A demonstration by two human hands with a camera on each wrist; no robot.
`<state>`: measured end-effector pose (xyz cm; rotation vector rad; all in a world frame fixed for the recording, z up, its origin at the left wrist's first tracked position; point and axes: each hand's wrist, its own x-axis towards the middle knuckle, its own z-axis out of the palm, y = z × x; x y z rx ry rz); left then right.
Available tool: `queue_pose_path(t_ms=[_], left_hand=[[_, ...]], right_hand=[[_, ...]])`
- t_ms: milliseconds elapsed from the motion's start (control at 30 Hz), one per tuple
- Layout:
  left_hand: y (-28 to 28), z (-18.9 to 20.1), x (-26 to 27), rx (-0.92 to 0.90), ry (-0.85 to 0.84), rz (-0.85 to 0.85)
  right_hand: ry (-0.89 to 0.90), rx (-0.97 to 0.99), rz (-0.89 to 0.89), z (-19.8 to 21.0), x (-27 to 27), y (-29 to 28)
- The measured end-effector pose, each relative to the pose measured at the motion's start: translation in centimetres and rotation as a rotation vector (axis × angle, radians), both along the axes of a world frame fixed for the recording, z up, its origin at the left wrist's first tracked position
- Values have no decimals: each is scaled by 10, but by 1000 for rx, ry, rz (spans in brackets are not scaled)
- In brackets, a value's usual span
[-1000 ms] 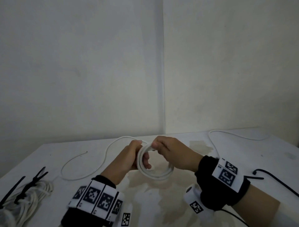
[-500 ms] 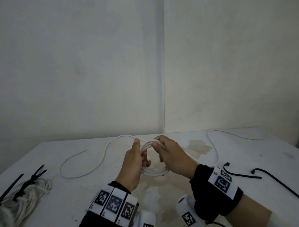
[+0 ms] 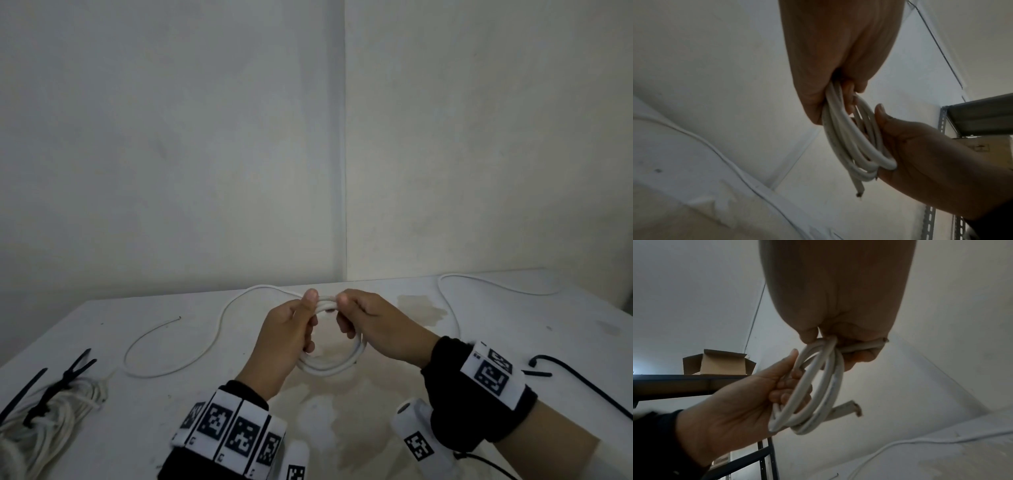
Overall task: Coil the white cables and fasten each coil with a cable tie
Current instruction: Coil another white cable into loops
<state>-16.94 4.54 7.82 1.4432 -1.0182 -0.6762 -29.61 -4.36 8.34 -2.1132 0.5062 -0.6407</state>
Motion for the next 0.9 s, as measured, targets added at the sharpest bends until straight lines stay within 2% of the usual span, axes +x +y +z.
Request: queue_pose_path(t_ms=[200, 367, 567, 733, 800, 900], left_hand=[[-4, -6, -5, -28, 91, -19], [-5, 3, 2, 79, -99, -46], [3, 1, -5, 20, -51, -175], [6, 0, 4, -43, -1, -82], [7, 1, 6, -52, -7, -77], [9, 0, 6, -47, -44, -92]], right_hand=[[-21, -13, -75, 0, 2, 0], [76, -202, -84, 4, 1, 2], [-59, 59, -17, 4, -1, 3], [-149, 271, -3, 6, -10, -6], [-79, 140, -30, 7, -13, -10], [59, -303, -137, 3, -13, -17]])
